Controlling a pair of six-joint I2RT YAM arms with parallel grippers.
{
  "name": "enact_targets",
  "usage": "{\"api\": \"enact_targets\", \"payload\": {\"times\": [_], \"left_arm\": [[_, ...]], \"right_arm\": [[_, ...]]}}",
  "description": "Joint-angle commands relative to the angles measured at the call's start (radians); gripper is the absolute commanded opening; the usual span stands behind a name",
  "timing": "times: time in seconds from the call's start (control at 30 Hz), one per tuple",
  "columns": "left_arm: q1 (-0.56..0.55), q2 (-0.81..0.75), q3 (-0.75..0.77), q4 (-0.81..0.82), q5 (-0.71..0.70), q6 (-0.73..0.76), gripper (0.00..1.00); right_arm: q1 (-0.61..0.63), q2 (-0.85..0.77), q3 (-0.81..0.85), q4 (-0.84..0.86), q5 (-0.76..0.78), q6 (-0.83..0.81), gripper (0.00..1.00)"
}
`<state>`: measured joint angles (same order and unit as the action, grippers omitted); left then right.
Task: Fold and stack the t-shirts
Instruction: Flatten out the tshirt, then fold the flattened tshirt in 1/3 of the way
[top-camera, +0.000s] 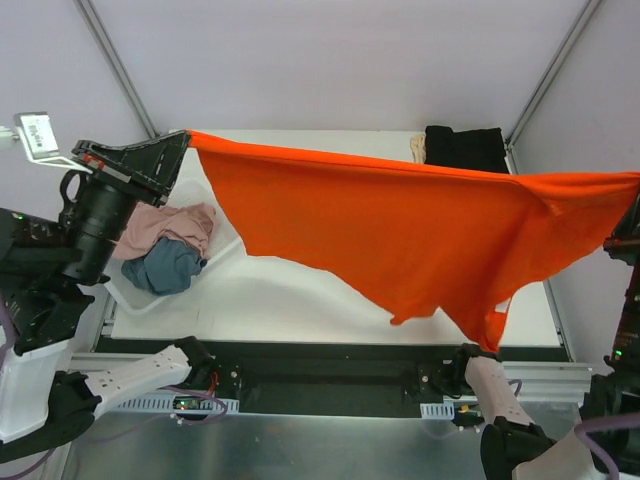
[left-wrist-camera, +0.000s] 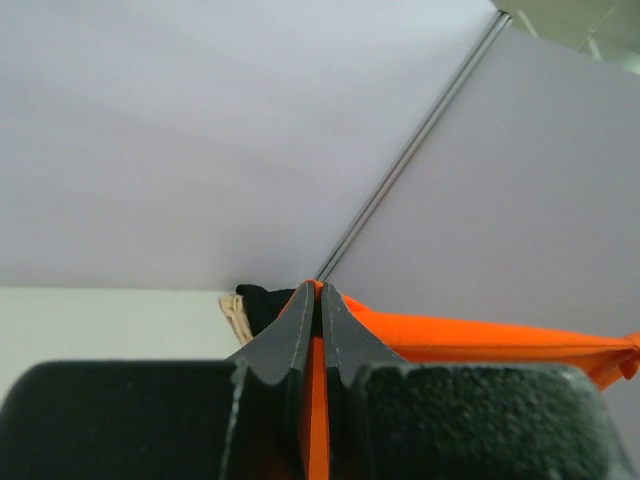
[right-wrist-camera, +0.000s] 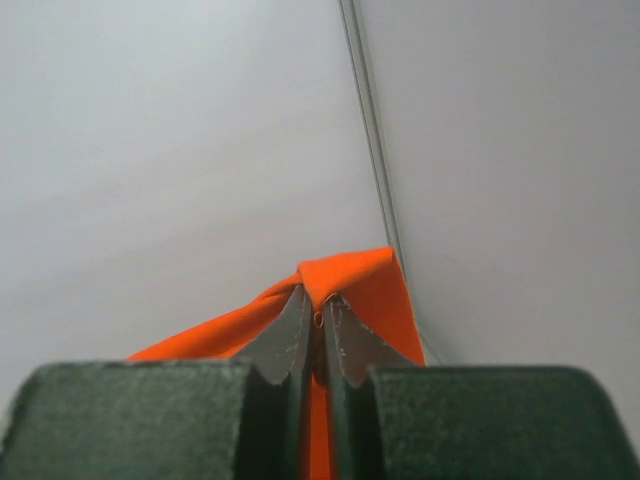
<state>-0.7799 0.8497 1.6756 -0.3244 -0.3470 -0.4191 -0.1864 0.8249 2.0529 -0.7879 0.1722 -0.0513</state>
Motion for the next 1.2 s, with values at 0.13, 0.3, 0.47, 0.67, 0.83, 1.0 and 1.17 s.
{"api": "enact_targets", "payload": {"times": [0.13, 0.3, 0.47, 0.67, 0.83, 1.0, 1.17], "left_arm": [[-0.001, 0.043, 0.091, 0.036, -0.078, 0.16, 0.0], [0.002, 0.247, 0.082, 0.036, -0.383, 0.249, 0.0], [0.147, 0.506, -0.013, 0.016, -0.37, 0.144, 0.0], [0.324, 0.822, -0.096, -0.004, -0.109, 0.003, 0.0], [0.326, 1.119, 0.05, -0.016, -0.021, 0.037, 0.0], [0.326, 1.221, 0.122, -0.028, -0.033, 0.04, 0.0], [0.327, 1.236, 0.115, -0.041, -0.078, 0.057, 0.0]], "right_arm": [[-0.005, 0.063, 0.066, 0.05, -0.068, -0.182, 0.06], [-0.004, 0.175, -0.083, 0.102, -0.217, -0.156, 0.08], [-0.004, 0.338, -0.322, 0.225, -0.319, -0.104, 0.12], [0.079, 0.667, -0.536, 0.286, -0.197, -0.161, 0.12], [0.189, 0.982, -0.381, 0.187, 0.016, -0.235, 0.1], [0.254, 1.141, -0.263, 0.127, 0.09, -0.237, 0.1], [0.26, 1.106, -0.326, 0.131, 0.107, -0.156, 0.1]]}}
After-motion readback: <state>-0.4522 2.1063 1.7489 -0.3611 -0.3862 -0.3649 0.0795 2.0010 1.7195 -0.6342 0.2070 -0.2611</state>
